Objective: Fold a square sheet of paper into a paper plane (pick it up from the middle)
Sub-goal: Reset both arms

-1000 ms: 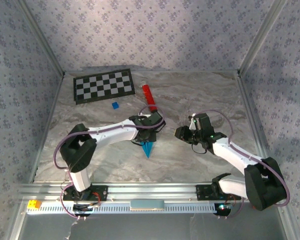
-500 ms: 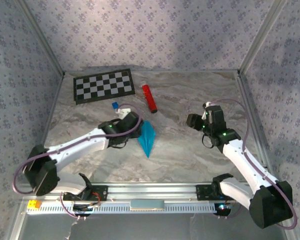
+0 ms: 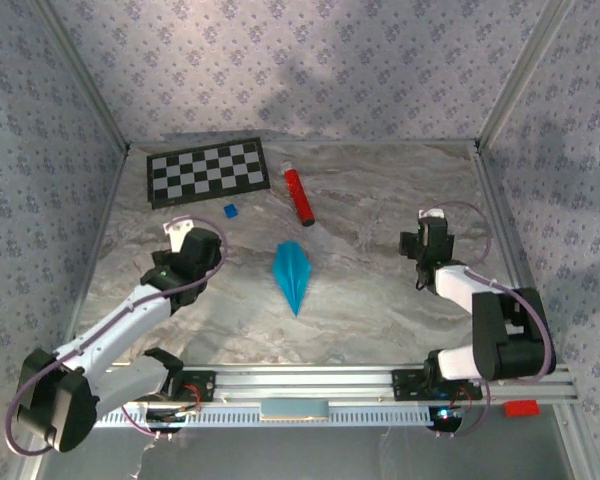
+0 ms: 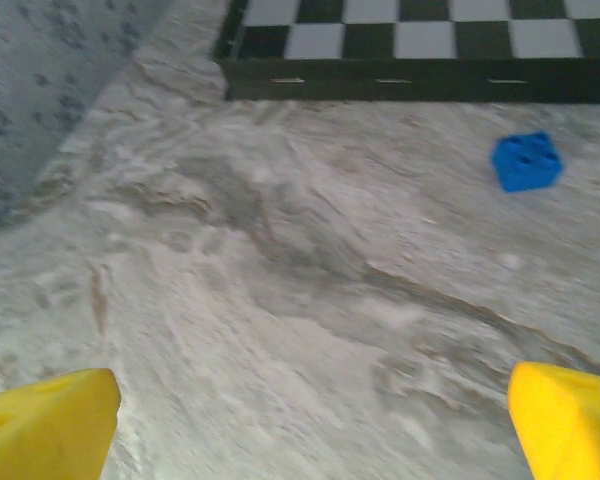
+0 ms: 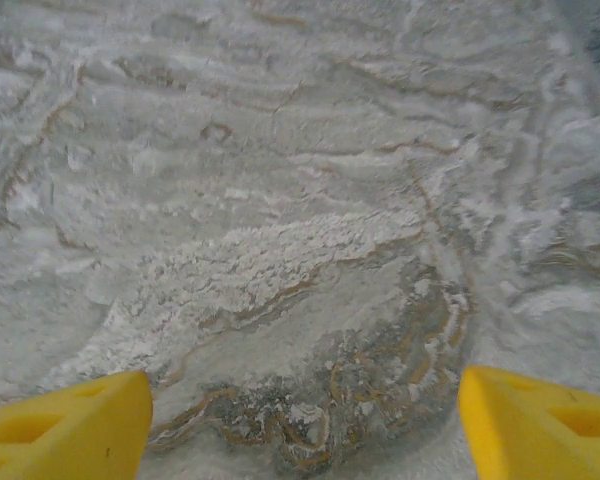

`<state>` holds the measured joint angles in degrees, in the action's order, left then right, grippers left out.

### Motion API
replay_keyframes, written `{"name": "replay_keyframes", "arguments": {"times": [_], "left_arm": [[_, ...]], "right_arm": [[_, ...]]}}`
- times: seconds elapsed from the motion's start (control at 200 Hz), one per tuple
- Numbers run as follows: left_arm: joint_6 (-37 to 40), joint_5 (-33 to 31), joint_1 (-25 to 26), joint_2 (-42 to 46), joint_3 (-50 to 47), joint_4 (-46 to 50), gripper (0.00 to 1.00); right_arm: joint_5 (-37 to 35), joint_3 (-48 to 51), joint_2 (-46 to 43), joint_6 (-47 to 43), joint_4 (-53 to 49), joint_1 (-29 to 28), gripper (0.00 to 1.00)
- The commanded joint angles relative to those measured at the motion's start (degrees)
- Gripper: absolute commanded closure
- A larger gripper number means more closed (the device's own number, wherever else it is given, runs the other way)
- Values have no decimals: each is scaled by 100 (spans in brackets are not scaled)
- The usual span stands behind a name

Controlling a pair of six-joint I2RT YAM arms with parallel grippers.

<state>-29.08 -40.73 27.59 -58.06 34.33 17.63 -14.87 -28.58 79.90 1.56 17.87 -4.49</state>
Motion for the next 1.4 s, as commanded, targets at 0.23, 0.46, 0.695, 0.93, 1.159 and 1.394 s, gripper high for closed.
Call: {"name": "replay_keyframes", "arguments": {"times": [0.23, 0.46, 0.695, 0.93, 1.159, 1.394], "left_arm": [[1765, 575, -1593, -223, -738, -2535, 0], [2657, 903, -1889, -1534, -1089, -4780, 0], [3008, 2259, -2184, -2643, -911, -5961, 0], [2568, 3321, -2849, -2973, -1136, -6551, 0], [2801, 3929, -2855, -3000, -1070, -6461, 0], [2715, 3522, -2799, -2984, -1077, -6450, 0]], "right_arm": [[1440, 641, 739, -393, 2887, 608, 14], [1034, 620, 712, -323, 2798, 559, 0], [1030, 612, 707, -321, 2784, 560, 0], [1002, 626, 701, -323, 2793, 539, 0], [1172, 596, 706, -303, 2731, 616, 0], [1176, 590, 708, -299, 2731, 610, 0]]}}
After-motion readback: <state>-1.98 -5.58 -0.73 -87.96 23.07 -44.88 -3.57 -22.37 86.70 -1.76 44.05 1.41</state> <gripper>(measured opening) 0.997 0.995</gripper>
